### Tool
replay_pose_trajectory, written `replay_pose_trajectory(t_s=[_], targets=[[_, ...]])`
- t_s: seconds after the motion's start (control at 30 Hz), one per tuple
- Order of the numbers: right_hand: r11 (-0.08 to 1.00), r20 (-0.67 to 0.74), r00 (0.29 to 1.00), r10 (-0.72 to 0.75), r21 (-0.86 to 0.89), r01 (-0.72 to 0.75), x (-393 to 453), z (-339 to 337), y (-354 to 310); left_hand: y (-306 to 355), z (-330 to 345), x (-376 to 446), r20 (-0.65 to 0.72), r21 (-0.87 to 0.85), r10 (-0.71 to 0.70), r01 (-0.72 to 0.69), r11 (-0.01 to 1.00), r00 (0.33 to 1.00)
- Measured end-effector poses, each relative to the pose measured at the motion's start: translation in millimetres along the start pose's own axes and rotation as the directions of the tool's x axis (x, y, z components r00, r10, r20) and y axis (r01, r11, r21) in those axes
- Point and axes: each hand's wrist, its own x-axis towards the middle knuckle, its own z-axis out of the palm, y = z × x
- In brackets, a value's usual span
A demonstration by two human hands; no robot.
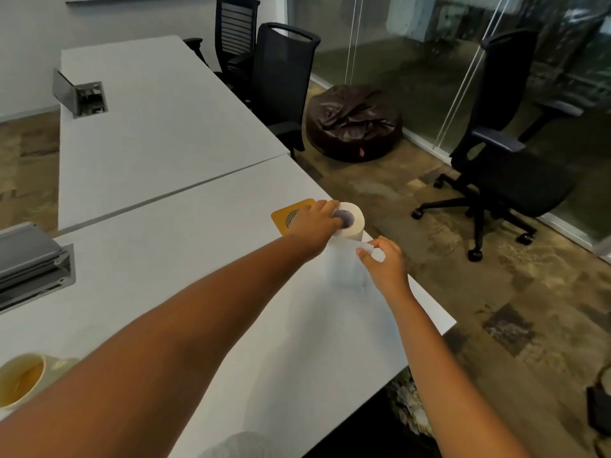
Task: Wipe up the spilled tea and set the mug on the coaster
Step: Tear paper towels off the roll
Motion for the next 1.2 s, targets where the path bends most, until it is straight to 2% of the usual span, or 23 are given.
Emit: replay_pose_trajectory(t_s=[0.1,0.2,0.33,0.53,0.6,0.73,0.9,1.03,1.2], targets=[[1.0,0.012,1.0,0.007,0.001,-0.007,-1,-3,3,-4,0,-3,-0.036,0.053,0.014,-0.012,0.999,0.999],[0.999,0.026,0.999,-0.048,0.021,0.048,-5,-2,2,-14,-2,-11,-0.007,0.062,0.013,-0.012,0.998,1.0],[0.987,0.074,0.985,-0.158,-0.017,0.16,-9,13,-14,-30,-4,-27,0.046,0.086,-0.099,0.095,0.992,0.994],[0.992,0.12,0.985,-0.127,0.017,0.126,-3,27,-21,-48,-3,-45,0.131,-0.048,-0.241,0.249,0.967,0.962],[0.992,0.131,0.984,-0.121,0.055,0.115,0,25,-19,-55,-2,-51,0.142,-0.075,-0.24,0.252,0.965,0.96],[0.982,0.178,0.97,-0.164,0.122,0.143,0,22,-11,-73,3,-58,0.112,-0.024,-0.203,0.207,0.978,0.973],[0.992,0.076,0.994,-0.077,0.102,0.069,3,19,5,-84,4,-62,0.101,-0.003,-0.116,0.117,0.993,0.988],[0.991,-0.039,0.998,-0.05,0.123,0.055,9,11,10,-89,4,-62,0.087,-0.033,-0.128,0.131,0.991,0.988],[0.988,-0.09,0.995,-0.037,0.147,0.05,16,4,11,-93,3,-63,0.113,-0.088,-0.155,0.165,0.982,0.981]])
